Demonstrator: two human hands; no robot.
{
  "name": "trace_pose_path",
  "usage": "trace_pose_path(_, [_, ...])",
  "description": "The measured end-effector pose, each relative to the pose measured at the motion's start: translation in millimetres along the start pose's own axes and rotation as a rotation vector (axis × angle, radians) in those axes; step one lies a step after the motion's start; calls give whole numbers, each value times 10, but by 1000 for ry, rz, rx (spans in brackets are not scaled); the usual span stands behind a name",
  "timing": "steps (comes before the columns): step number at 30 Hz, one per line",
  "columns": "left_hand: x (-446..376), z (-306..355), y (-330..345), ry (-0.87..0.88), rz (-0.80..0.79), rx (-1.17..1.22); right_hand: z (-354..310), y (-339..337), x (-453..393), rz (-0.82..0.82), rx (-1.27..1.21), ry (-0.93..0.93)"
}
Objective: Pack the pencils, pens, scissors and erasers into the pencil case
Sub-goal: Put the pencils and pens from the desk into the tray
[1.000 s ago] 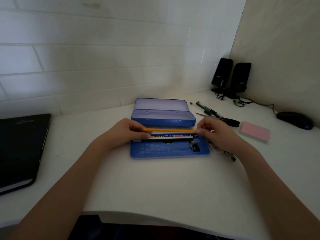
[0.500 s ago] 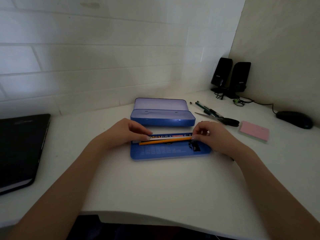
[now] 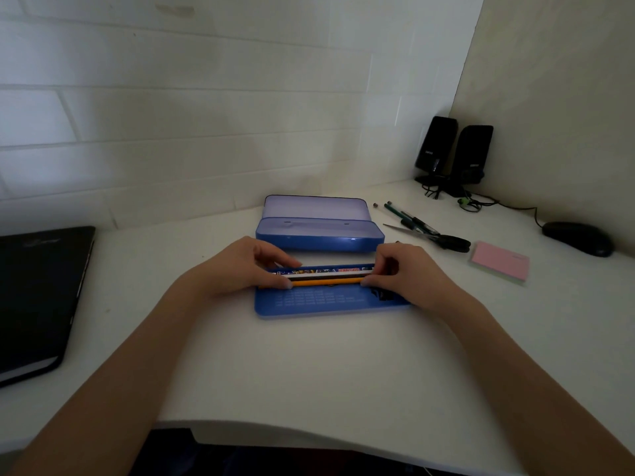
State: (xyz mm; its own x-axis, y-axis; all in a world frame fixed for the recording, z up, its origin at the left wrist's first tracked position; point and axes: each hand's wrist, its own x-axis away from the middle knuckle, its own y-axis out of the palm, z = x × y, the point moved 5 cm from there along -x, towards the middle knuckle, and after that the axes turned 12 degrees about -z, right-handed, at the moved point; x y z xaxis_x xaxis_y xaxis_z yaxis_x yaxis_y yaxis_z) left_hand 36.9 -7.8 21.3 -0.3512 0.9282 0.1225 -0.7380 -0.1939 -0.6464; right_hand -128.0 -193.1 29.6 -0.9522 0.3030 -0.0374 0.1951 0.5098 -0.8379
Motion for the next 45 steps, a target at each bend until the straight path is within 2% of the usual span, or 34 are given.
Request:
trace_pose_path(7, [-2, 20, 1, 31, 15, 2, 42, -60, -16, 23, -76, 2])
trace_pose_path(9, [-9, 5, -4, 36, 42, 10, 120, -175, -34, 136, -120, 31])
trace_pose_path(12, [-2, -2, -19, 32, 66, 19, 377, -503, -102, 389, -101, 159])
trace_pose_path(14, [7, 4, -29, 35, 79, 68, 571, -715, -209, 463, -51, 235])
trace_pose_path(17, [15, 1, -42, 44, 142, 86, 804, -835, -437, 371, 96, 348])
trace_pose_path(20, [32, -44, -120, 54, 271, 57, 935, -745, -599, 231, 284, 476])
trace_pose_path(23, [51, -89, -173, 24, 332, -22, 962, -680, -650, 232, 381, 538])
trace_pose_path(29, [7, -112, -146, -11, 248, -66, 992, -732, -650, 239, 351, 613])
trace_pose_path(35, [16, -121, -149, -23, 262, -47, 870, -752, -673, 212, 449, 706])
trace_pose_path(40, [16, -104, -145, -26, 273, -81, 826, -743, -639, 190, 398, 695])
trace_pose_path(43, [21, -97, -140, -31, 274, -84, 822, -714, -615, 313, 303, 619])
trace_pose_path(45, [16, -100, -138, -35, 276, -76, 766, -688, -615, 413, 227, 483])
